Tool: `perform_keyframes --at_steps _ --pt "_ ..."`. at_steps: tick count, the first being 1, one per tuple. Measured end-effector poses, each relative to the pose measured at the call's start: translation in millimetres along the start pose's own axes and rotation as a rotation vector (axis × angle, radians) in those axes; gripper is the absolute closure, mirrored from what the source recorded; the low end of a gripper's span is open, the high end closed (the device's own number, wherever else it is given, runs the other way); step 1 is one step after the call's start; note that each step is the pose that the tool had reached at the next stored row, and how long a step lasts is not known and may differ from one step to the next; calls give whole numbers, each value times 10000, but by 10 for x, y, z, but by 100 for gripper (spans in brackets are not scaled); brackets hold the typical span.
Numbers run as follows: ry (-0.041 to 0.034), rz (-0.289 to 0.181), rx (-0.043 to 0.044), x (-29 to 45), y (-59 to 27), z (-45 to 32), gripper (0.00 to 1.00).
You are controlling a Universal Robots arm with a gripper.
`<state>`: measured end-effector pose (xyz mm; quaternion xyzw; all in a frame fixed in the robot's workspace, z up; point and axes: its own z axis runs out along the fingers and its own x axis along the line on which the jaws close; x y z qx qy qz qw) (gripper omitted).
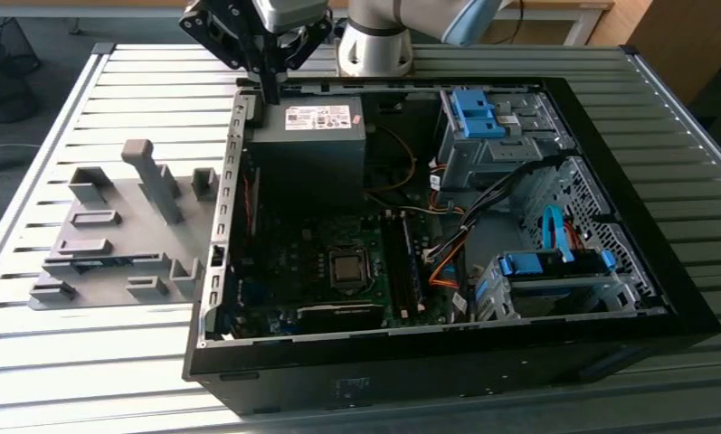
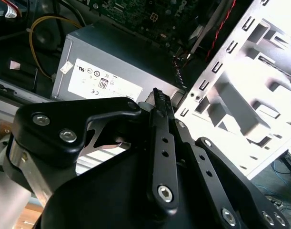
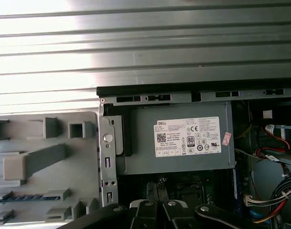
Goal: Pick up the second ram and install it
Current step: 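Reach for the second ram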
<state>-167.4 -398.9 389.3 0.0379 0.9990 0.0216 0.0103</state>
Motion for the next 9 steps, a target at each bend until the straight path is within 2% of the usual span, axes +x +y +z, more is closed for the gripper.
perform_keyframes --at_steps 9 --pt "24 0 2 47 -4 8 89"
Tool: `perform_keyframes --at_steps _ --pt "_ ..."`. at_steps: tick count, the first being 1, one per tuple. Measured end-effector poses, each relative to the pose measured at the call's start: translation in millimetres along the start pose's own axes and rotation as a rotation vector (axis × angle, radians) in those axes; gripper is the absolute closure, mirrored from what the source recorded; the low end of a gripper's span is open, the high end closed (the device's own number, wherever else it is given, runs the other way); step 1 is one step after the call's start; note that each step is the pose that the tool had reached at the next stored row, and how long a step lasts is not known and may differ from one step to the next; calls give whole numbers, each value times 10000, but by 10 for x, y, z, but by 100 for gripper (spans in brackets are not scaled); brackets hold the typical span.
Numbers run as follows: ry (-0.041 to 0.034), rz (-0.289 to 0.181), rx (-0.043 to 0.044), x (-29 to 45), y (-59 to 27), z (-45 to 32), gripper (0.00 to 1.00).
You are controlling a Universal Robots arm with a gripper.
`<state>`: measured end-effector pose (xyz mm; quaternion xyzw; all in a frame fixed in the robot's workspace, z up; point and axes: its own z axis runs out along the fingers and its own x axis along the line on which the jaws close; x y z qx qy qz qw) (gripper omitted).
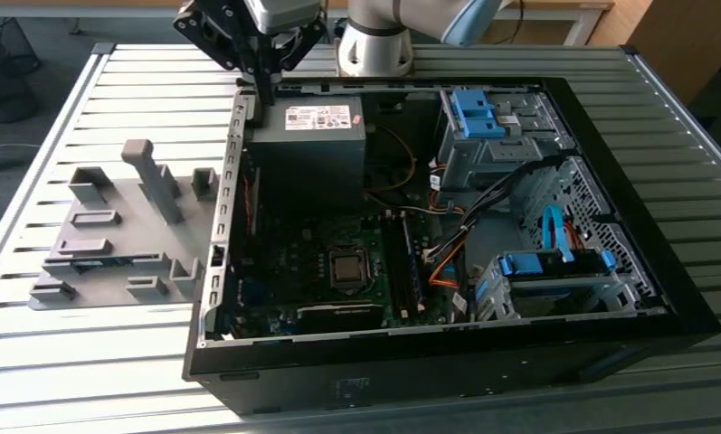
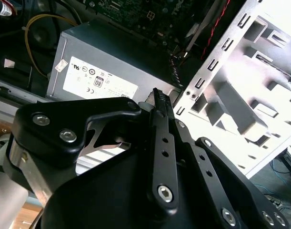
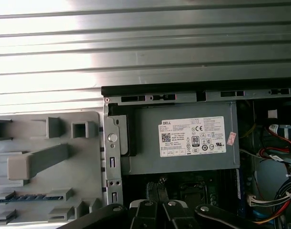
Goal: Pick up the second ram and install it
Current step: 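Reach for the second ram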
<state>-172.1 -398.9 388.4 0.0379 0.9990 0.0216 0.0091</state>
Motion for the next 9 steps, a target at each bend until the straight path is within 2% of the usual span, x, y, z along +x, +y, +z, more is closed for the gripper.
perform_keyframes --at_steps 9 --pt "30 2 2 36 -3 9 89"
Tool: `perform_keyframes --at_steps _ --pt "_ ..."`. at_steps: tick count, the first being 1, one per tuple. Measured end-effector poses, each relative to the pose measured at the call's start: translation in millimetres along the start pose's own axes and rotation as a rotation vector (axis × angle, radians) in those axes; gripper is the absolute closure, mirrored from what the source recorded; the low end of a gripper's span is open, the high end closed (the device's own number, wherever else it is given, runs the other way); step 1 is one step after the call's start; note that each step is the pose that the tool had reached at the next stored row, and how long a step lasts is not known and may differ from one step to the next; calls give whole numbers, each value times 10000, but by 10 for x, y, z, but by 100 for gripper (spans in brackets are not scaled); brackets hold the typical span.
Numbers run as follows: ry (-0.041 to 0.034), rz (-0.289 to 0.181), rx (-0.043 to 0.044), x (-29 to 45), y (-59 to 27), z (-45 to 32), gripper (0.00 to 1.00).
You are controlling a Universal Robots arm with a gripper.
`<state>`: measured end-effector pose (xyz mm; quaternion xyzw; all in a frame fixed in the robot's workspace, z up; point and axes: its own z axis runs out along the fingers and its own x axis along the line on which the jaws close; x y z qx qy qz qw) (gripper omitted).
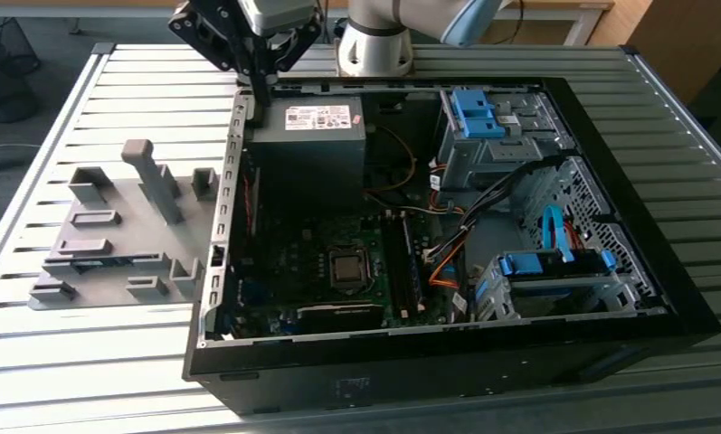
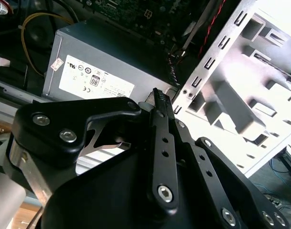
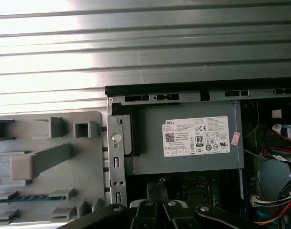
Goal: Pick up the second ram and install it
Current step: 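Reach for the second ram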
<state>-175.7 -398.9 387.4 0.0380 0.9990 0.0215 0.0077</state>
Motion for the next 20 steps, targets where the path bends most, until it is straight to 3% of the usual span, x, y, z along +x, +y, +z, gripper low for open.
perform_keyframes --at_steps 20 --pt "72 3 6 86 -7 20 89"
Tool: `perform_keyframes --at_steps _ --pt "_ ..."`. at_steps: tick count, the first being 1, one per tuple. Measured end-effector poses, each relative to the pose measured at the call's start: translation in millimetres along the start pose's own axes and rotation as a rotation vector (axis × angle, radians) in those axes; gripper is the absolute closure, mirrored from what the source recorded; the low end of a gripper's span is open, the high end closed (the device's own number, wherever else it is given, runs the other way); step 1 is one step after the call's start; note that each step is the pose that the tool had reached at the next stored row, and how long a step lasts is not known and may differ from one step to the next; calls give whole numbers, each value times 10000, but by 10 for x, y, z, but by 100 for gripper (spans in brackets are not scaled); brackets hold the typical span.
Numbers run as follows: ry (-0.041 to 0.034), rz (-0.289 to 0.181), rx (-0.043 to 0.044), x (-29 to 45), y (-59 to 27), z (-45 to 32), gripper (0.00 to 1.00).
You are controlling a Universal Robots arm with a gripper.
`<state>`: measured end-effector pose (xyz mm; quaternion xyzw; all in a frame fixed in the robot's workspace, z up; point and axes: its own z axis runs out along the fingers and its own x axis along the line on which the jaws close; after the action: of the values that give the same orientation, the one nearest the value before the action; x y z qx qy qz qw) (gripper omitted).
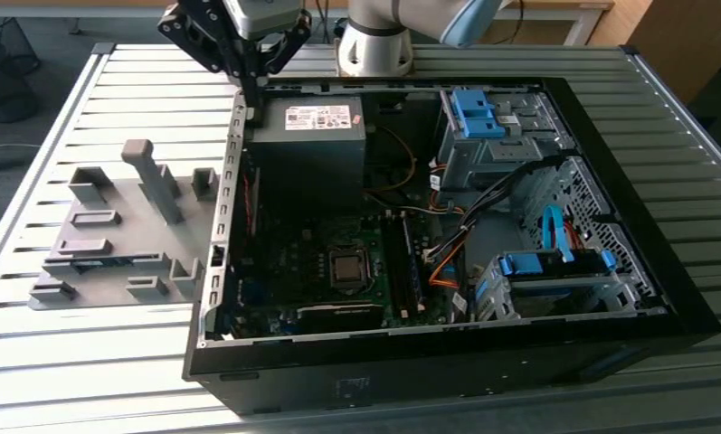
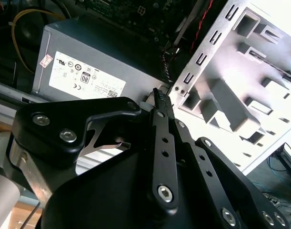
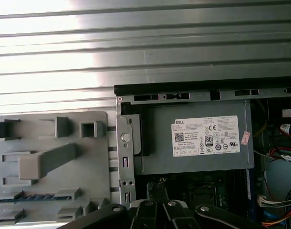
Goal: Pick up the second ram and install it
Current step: 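Reach for the second ram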
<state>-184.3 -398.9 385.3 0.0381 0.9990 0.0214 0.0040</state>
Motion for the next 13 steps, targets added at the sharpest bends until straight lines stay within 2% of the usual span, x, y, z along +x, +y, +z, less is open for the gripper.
perform_keyframes --at_steps 13 --pt "38 2 2 77 -7 14 89"
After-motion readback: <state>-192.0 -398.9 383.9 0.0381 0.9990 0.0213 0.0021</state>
